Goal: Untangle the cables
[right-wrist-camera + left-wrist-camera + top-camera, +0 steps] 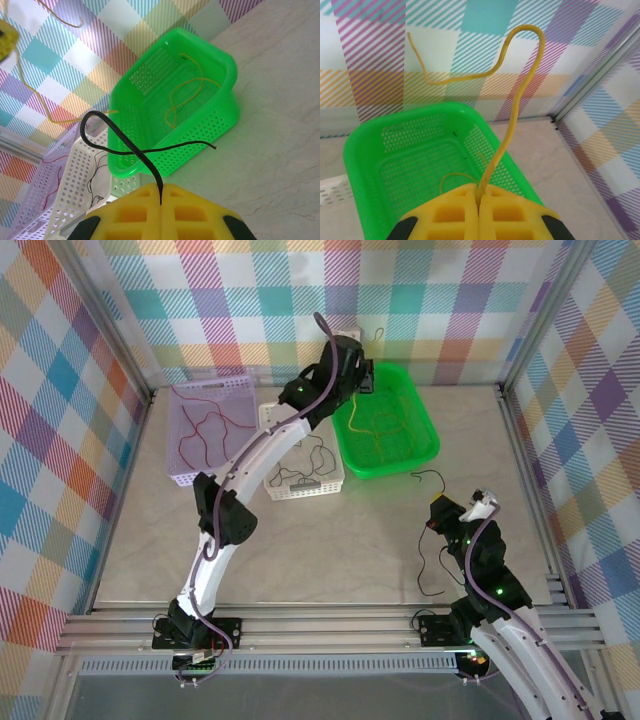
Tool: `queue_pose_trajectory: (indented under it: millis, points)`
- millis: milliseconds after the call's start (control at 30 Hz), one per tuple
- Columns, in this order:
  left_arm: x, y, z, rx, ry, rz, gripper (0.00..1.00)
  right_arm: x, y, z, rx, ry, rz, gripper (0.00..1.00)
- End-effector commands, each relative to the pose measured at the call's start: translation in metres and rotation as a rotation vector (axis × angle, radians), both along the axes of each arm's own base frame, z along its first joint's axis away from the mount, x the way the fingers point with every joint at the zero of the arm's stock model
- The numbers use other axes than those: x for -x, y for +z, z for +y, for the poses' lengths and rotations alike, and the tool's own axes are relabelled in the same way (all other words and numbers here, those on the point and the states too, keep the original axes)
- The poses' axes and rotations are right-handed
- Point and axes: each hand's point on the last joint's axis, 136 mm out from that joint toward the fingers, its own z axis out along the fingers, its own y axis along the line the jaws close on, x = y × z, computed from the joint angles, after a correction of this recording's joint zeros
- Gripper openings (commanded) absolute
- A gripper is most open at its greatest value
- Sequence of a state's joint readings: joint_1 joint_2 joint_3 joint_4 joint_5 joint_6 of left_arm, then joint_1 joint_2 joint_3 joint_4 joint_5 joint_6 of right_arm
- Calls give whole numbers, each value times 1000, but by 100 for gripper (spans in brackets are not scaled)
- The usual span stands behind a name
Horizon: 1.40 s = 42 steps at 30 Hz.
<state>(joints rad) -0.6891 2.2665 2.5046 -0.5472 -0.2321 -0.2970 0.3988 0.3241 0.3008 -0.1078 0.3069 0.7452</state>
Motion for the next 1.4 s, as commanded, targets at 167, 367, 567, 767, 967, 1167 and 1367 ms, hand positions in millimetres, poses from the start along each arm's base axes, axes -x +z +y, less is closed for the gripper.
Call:
queue_pose_trajectory:
  millis: [167,367,567,767,967,1167,1367]
  points:
    - [-30,-33,8,-67,113,-23,0,0,0,1,-15,2,-8,0]
    - [-34,-78,-4,-103,115,35,0,0,0,3,-18,11,-11,0]
    - [-30,-116,-21,-139,98,84,0,-1,-1,4,-17,18,-7,0]
    - [-23,-142,-31,-161,81,131,0,-2,0,5,-19,22,-10,0]
    - [-12,-168,-41,-179,56,178,0,-2,0,5,-18,22,-9,0]
    - [-4,-161,-45,-124,44,196,0,-2,0,5,-19,24,-10,0]
    - [6,-177,-53,-90,11,256,0,-2,-1,6,-19,26,-8,0]
